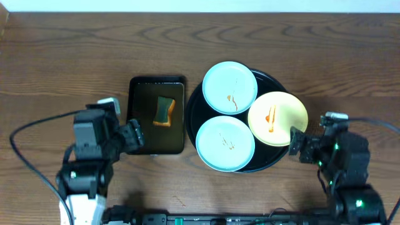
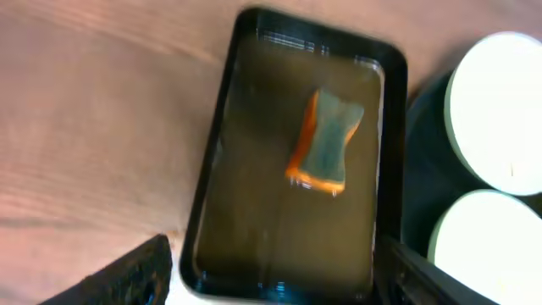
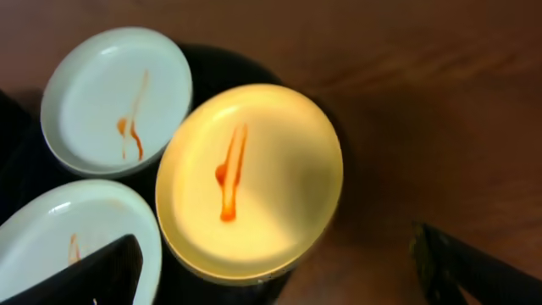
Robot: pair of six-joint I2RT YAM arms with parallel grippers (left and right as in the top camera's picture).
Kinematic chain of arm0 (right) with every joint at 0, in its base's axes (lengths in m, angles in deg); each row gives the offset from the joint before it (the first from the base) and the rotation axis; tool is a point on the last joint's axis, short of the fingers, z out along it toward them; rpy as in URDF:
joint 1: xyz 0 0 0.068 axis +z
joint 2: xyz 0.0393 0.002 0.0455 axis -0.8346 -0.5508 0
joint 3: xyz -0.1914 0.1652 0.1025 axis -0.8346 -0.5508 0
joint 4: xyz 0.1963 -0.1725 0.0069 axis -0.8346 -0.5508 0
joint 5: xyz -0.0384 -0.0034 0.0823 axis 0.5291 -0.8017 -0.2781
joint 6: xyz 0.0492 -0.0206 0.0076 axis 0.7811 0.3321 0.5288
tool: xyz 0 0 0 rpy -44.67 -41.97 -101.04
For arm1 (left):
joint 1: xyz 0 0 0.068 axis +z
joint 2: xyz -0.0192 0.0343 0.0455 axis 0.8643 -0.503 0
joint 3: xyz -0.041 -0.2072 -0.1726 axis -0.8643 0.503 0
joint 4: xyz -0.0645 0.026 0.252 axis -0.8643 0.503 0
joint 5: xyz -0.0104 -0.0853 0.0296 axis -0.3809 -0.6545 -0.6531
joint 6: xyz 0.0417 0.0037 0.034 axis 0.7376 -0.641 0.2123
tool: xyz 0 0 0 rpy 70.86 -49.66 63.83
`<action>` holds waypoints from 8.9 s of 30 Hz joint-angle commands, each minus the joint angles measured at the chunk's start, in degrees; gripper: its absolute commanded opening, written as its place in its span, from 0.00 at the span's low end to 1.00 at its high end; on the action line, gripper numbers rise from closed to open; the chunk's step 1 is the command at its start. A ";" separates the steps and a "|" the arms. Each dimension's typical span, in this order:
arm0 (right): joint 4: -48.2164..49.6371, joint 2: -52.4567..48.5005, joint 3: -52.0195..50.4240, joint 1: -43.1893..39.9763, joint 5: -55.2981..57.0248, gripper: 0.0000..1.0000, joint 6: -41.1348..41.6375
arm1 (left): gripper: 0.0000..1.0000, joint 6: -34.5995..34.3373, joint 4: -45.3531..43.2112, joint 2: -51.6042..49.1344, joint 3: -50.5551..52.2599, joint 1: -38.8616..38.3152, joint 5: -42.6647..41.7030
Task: Clean dirty plates on tray and stack at the side
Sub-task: 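Reach the left gripper down to the orange-green sponge in the tray, then close the left gripper on the sponge and lift it, then grip the yellow plate rim with the right gripper, hold sponge above tray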
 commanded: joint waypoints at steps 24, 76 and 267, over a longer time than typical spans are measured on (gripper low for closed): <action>-6.84 -17.46 14.32 0.61 -4.98 0.99 -0.13 | 0.76 -1.40 2.56 -13.94 -14.43 0.02 -3.93; -6.91 -17.44 14.32 0.61 -4.96 0.99 -0.13 | 0.21 3.78 -17.05 -54.53 -10.91 -13.88 2.47; 5.70 -54.36 14.21 -11.74 -12.50 0.01 -5.33 | 0.07 -1.40 -24.61 -20.72 -12.00 -13.88 4.59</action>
